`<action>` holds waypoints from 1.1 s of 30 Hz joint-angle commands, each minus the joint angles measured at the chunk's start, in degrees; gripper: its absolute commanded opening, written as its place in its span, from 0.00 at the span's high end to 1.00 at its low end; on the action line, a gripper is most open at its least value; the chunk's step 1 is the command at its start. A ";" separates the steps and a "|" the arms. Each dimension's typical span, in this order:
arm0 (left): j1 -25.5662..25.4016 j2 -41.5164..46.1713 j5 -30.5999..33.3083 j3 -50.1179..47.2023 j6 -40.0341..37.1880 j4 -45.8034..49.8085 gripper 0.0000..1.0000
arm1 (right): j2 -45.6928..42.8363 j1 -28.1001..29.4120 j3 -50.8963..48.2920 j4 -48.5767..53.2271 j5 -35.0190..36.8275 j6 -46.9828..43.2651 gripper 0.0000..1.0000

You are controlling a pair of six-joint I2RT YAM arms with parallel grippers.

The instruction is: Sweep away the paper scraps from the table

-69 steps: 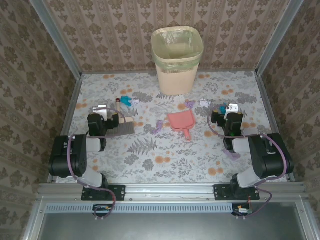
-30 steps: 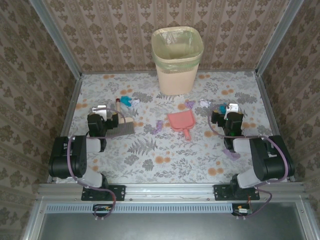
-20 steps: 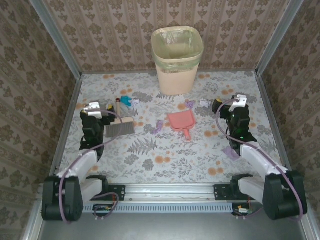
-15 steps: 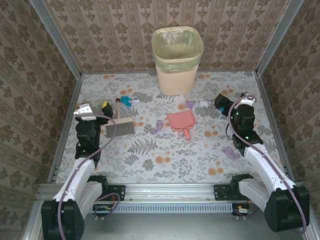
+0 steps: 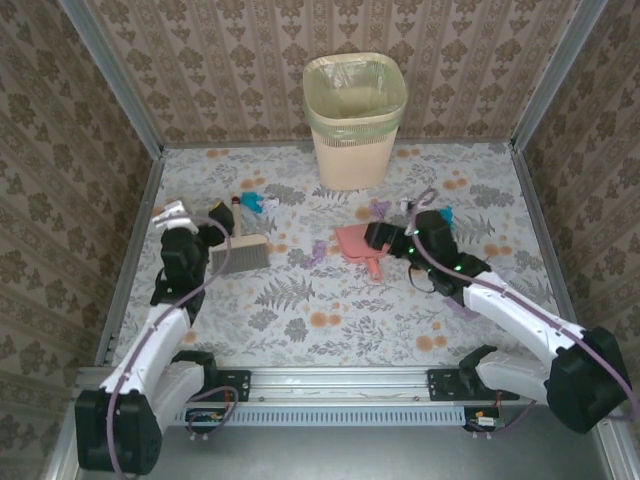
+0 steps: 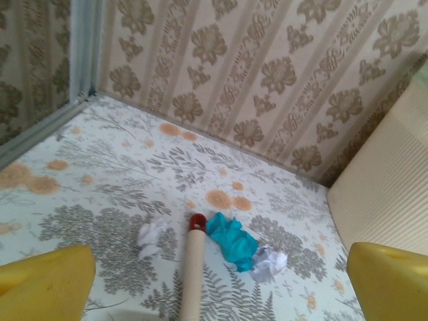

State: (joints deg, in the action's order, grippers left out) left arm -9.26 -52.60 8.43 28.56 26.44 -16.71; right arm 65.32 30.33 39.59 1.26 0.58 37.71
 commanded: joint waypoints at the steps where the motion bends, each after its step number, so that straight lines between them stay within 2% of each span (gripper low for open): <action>1: -2.75 -8.48 -2.17 8.96 -0.26 16.14 0.08 | 2.30 5.96 -3.65 -2.84 2.46 -7.82 0.07; 4: -4.97 -19.57 -0.58 19.09 -1.59 28.12 0.12 | 3.89 7.42 -5.15 -7.54 0.89 -7.83 0.10; 6: -4.91 -26.06 -1.12 24.10 -2.00 32.77 0.15 | 4.80 8.36 -5.49 -8.41 2.02 -8.35 0.12; 12: -2.99 -40.70 -3.58 33.68 -3.20 39.78 0.24 | 5.28 8.86 -6.52 -10.31 3.18 -8.40 0.17; 18: 1.54 -48.70 -10.32 39.62 -4.22 40.91 0.29 | 5.07 8.92 -7.76 -13.40 1.03 -7.70 0.17; 22: 1.43 -53.83 -11.59 42.89 -5.07 42.87 0.31 | 4.82 8.96 -6.99 -11.81 2.25 -7.26 0.16; 25: 1.43 -56.29 -9.86 45.88 -6.20 45.14 0.33 | 4.73 8.95 -7.26 -12.39 1.88 -7.08 0.16; 28: 1.32 -58.22 -9.48 48.41 -7.04 46.56 0.38 | 4.64 8.96 -7.16 -12.42 1.88 -7.22 0.15; 33: 0.81 -61.04 -2.93 51.82 -7.84 50.09 0.42 | 4.29 8.96 -7.16 -12.40 2.32 -7.36 0.15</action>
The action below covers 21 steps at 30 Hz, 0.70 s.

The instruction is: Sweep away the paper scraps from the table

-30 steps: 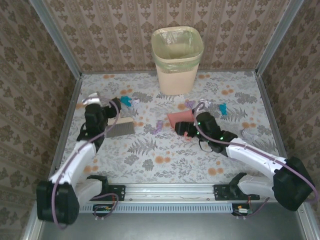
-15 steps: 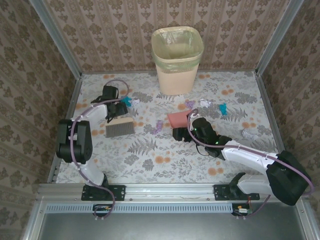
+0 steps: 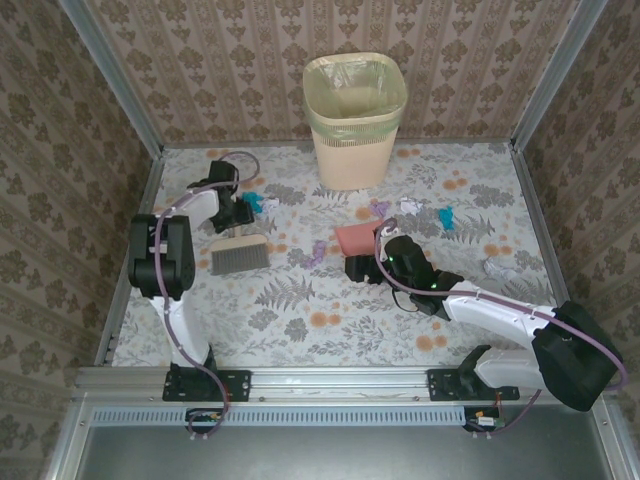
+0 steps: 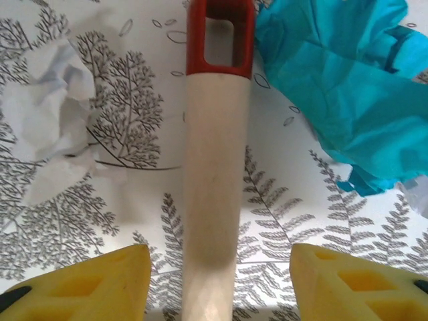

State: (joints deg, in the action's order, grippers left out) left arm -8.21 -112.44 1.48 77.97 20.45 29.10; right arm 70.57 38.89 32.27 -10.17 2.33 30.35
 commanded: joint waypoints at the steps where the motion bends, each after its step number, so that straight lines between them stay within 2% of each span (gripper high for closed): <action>1: -0.23 -1.80 4.06 2.82 -2.07 4.38 0.43 | -1.04 0.37 0.16 -0.78 0.81 -0.11 0.14; 3: -0.22 -2.87 3.46 3.56 -2.25 4.63 0.46 | -1.23 0.39 0.07 -0.77 1.20 -0.20 0.14; 11: -0.38 -4.71 2.83 2.84 -1.48 3.09 0.50 | -0.56 0.39 0.16 -1.36 0.31 -0.35 0.14; 16: -0.43 -4.07 3.00 1.83 -0.69 1.68 0.64 | 0.11 0.39 0.60 -1.05 0.13 -0.29 0.14; 21: -0.72 -2.97 3.21 1.60 -0.26 1.75 0.83 | 0.01 0.39 0.66 -0.77 0.48 -0.47 0.14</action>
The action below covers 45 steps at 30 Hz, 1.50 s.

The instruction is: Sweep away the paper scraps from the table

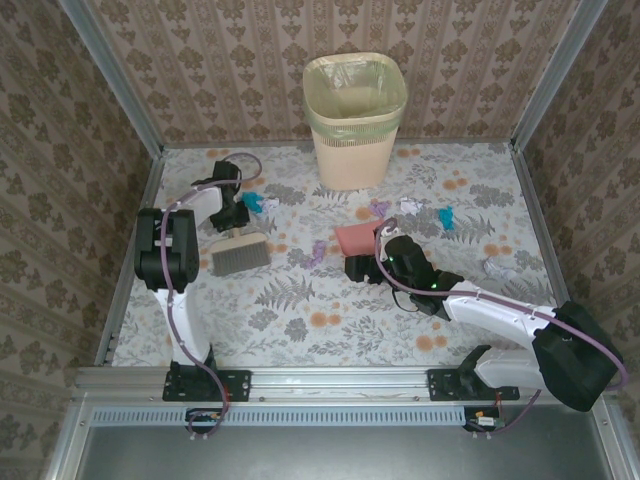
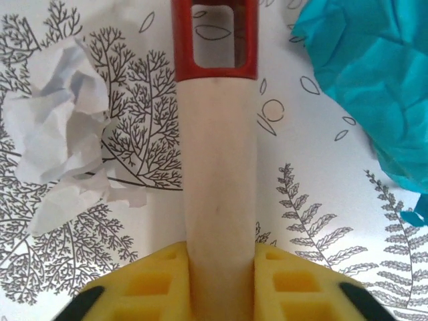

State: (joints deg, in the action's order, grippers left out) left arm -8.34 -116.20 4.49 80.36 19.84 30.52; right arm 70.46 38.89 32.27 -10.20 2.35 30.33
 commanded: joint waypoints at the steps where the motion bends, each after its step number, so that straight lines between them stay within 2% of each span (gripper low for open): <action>1: -0.69 1.34 0.42 -1.11 0.38 0.24 0.86 | 0.12 0.39 0.60 -0.71 0.54 -0.40 0.14; 5: -1.09 3.94 0.91 -2.51 0.33 0.15 1.00 | 0.07 0.39 0.60 -0.71 0.68 -0.30 0.14; 9: -2.64 8.72 3.34 -5.49 0.23 -0.33 1.00 | 0.01 0.39 0.68 -0.45 0.68 -0.24 0.14; 14: -6.80 19.46 9.50 -10.93 -0.55 -1.20 1.00 | -0.47 0.38 0.60 -0.04 0.82 0.02 0.14; 18: -12.99 28.68 14.03 -16.15 -2.07 -3.92 1.00 | -1.76 0.30 0.42 0.72 1.71 0.30 0.14; 20: -16.46 32.45 14.26 -17.99 -3.60 -4.95 1.00 | -2.68 0.05 0.38 1.80 2.36 0.50 0.14; 22: -21.69 36.27 12.44 -20.35 -6.46 -7.75 1.00 | -3.49 -0.62 0.78 3.85 1.77 1.35 0.14; 26: -31.98 40.53 7.98 -23.53 -13.55 -12.79 1.00 | -5.50 -4.25 4.54 11.54 -5.22 4.84 0.15; 31: -42.77 39.61 0.37 -25.18 -22.59 -16.12 1.00 | -6.68 -15.05 11.56 20.41 -27.06 12.77 0.17; 33: -45.88 38.98 -2.53 -26.01 -25.14 -17.40 1.00 | -7.01 -17.46 14.48 23.59 -32.18 14.83 0.17; 37: -48.10 38.66 -9.40 -27.93 -27.42 -19.29 1.00 | -8.23 -18.06 18.97 28.32 -36.72 14.58 0.19; 41: -48.18 39.74 -14.27 -29.10 -28.15 -19.64 1.00 | -4.64 -18.23 23.26 37.04 -38.61 10.57 0.22; 45: -48.26 42.19 -17.26 -30.27 -28.38 -19.01 1.00 | -0.60 -18.67 25.14 39.26 -44.72 9.49 0.30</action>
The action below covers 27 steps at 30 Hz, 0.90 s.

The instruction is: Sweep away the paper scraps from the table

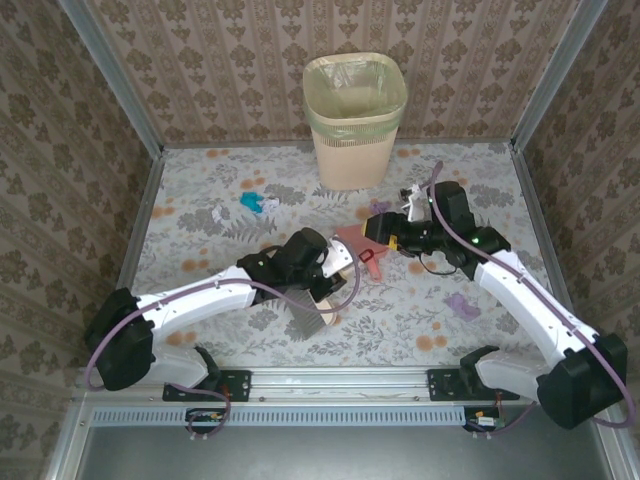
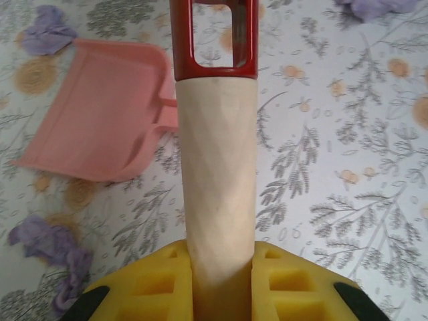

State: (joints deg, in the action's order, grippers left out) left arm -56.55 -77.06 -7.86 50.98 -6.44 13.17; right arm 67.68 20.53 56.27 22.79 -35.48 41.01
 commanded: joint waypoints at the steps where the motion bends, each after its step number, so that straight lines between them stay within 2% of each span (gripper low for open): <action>1: -0.05 3.87 -5.21 -1.31 -2.27 -1.80 1.00 | 2.71 -0.32 1.05 6.06 -8.47 -1.28 0.30; 6: -0.35 6.39 -4.29 -2.54 -2.88 -1.62 1.00 | 4.88 -0.31 0.31 5.55 -12.92 -2.11 0.31; 11: -1.19 5.89 -3.92 -1.93 -3.35 -0.89 1.00 | 4.90 -0.12 -1.58 3.01 -14.85 -0.92 0.36; 14: -1.46 5.56 -3.73 -1.68 -3.41 -0.87 1.00 | 5.34 0.05 -1.87 4.88 -14.84 -2.60 0.38; 16: -1.54 5.51 -3.83 -1.75 -3.37 -1.13 1.00 | 5.30 0.12 -2.80 4.04 -15.83 -2.37 0.44; 20: -1.63 5.54 -3.60 -1.78 -3.46 -1.13 1.00 | 5.48 0.34 -3.57 4.51 -15.47 -2.87 0.49; 27: -1.76 4.60 -2.32 -1.44 -4.10 -0.36 1.00 | 6.44 1.84 -4.31 4.14 -15.66 -3.31 0.51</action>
State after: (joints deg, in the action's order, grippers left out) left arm -57.78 -71.94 -10.50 48.69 -8.86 13.26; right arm 73.49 21.56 52.77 26.37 -48.97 38.70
